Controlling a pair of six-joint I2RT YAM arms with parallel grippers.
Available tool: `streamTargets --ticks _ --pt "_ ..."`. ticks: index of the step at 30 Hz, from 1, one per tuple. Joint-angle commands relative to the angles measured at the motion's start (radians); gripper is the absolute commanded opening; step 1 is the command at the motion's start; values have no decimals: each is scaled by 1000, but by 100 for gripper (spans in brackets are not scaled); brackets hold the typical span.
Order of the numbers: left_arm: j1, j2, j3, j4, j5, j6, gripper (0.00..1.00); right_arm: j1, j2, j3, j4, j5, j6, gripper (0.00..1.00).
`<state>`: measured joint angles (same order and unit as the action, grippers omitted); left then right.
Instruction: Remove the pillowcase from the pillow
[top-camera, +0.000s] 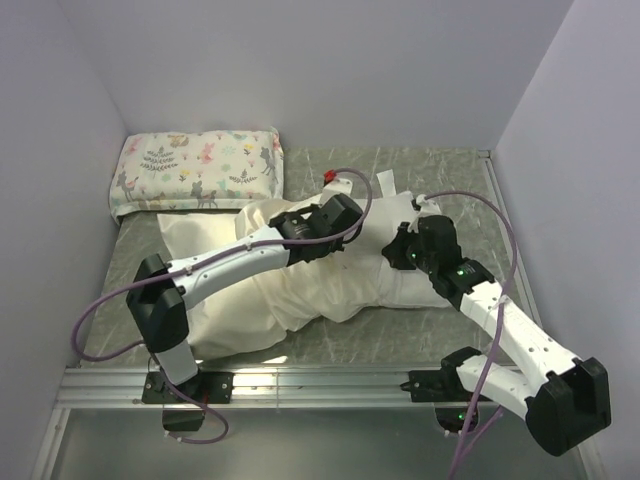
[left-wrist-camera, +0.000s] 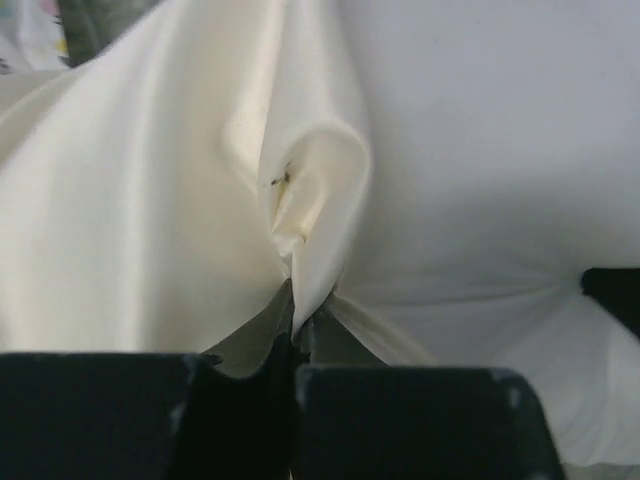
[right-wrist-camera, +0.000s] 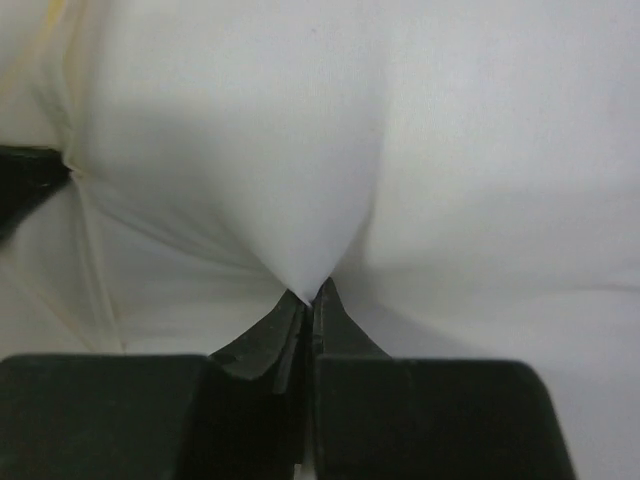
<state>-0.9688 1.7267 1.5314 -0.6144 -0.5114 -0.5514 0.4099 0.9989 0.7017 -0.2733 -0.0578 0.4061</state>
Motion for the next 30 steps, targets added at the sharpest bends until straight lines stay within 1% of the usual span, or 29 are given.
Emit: streamTargets --ticks 1,2,5,6,8,9,10,12,13,14,15,16,17,18,19,20,21,22,23,24,25,26,27,28,29,30 --pt "30 -116 -33 -123 -185 -54 4 -75 1 7 -52 137 -6 0" --pt "51 -131 -51 -139 -190 -64 1 -106 -18 12 -61 141 -4 0" --pt "181 -222 -122 -163 -191 -70 0 -215 -74 19 -73 115 11 0" --pt "284 -278 -141 -165 -170 -71 1 -230 -86 30 -81 116 17 0" --pt "393 -346 -213 -111 -115 -44 1 -258 -120 42 -96 121 25 0" --pt "479 -407 -238 -76 -84 -30 0 -260 -131 47 -102 122 26 0" --pt "504 -433 -278 -41 -22 -3 1 -260 -140 50 -109 118 27 0" --pt "510 -446 -284 2 16 14 2 -257 -164 61 -119 87 31 0" --pt "503 -438 -274 8 95 30 2 -255 -170 59 -113 66 36 0" --pt "484 -429 -272 36 120 37 5 -243 -181 61 -113 61 40 0" --pt "416 -406 -271 45 117 47 9 -209 -183 62 -112 61 43 0" --pt "374 -392 -251 47 88 65 15 -188 -184 65 -119 67 45 0" --pt "334 -375 -237 45 76 70 25 -166 -183 68 -122 76 43 0" --pt "265 -343 -223 39 64 71 27 -131 -180 68 -124 100 45 0" --pt "234 -328 -193 36 57 76 34 -122 -178 68 -127 108 45 0" --pt "181 -305 -179 35 44 76 47 -117 -175 64 -124 105 40 0" --pt "154 -296 -162 15 25 70 56 -111 -175 62 -121 96 39 0" --pt "128 -291 -136 9 11 64 67 -103 -172 64 -122 87 37 6" --pt "78 -289 -126 4 -10 62 81 -97 -172 67 -121 85 31 12" --pt "52 -295 -119 1 -21 58 86 -91 -174 70 -121 82 25 20" --pt "27 -302 -108 -5 -38 47 89 -73 -178 74 -127 93 20 37" --pt "3 -309 -103 -11 -61 39 92 -63 -181 85 -130 98 14 44" --pt "-45 -325 -102 -19 -97 28 93 -56 -184 90 -133 102 8 50" --pt "-69 -332 -102 -45 -120 -4 93 -37 -189 99 -145 107 5 60" --pt "-117 -346 -109 -56 -139 -25 94 -30 -194 114 -152 127 -1 64" --pt "-140 -351 -120 -73 -174 -47 94 -17 -197 123 -159 134 -4 68"
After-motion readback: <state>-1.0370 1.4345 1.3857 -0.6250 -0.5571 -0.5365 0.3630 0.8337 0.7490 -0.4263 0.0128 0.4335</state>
